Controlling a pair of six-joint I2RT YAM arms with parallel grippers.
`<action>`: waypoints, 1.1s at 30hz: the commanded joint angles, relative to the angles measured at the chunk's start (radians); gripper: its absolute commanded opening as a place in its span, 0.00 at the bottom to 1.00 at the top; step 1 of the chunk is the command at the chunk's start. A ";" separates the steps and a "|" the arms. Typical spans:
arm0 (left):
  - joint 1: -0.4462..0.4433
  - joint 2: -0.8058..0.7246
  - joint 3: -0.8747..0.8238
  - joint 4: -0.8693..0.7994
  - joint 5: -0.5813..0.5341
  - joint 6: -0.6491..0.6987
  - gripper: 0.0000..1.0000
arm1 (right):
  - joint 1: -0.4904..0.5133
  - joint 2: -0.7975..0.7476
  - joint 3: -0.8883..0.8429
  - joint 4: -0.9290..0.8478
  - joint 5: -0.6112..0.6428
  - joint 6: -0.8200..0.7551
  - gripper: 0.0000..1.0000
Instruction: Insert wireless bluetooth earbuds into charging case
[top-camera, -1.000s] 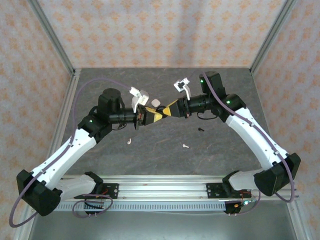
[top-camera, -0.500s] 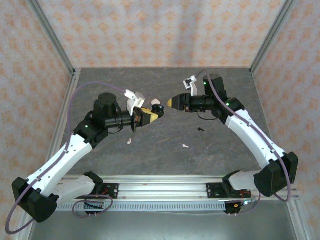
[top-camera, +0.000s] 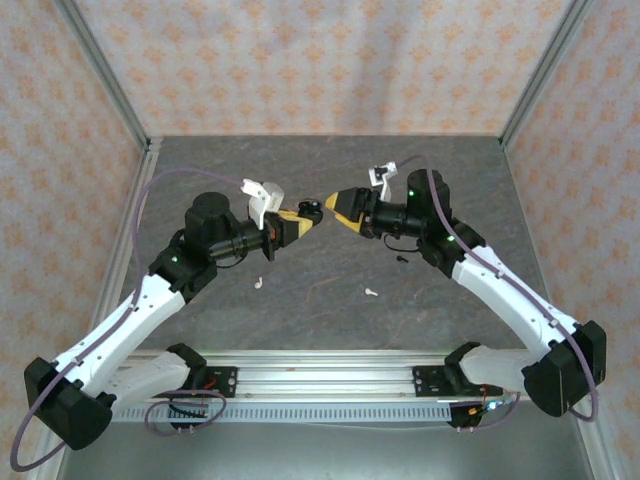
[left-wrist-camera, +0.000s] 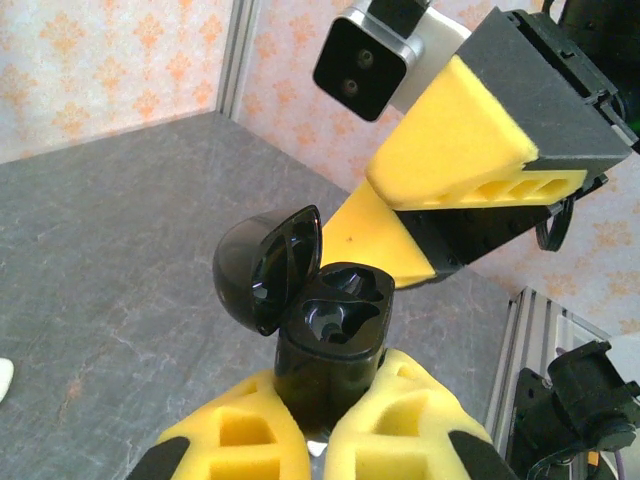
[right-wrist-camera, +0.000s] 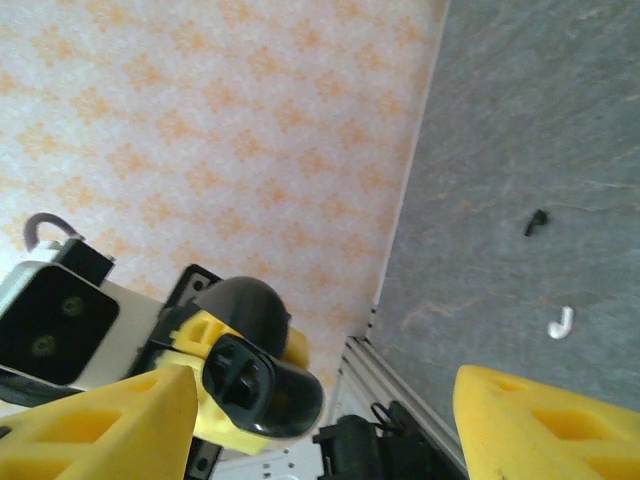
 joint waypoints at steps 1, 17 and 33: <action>-0.015 0.008 0.012 0.061 -0.004 -0.017 0.00 | 0.015 0.053 0.010 0.106 0.012 0.098 0.68; -0.026 0.057 0.025 0.132 -0.042 -0.041 0.00 | 0.052 0.086 0.005 0.222 -0.015 0.183 0.66; -0.024 0.057 0.021 0.138 -0.059 -0.051 0.09 | 0.052 0.087 -0.044 0.377 -0.022 0.203 0.14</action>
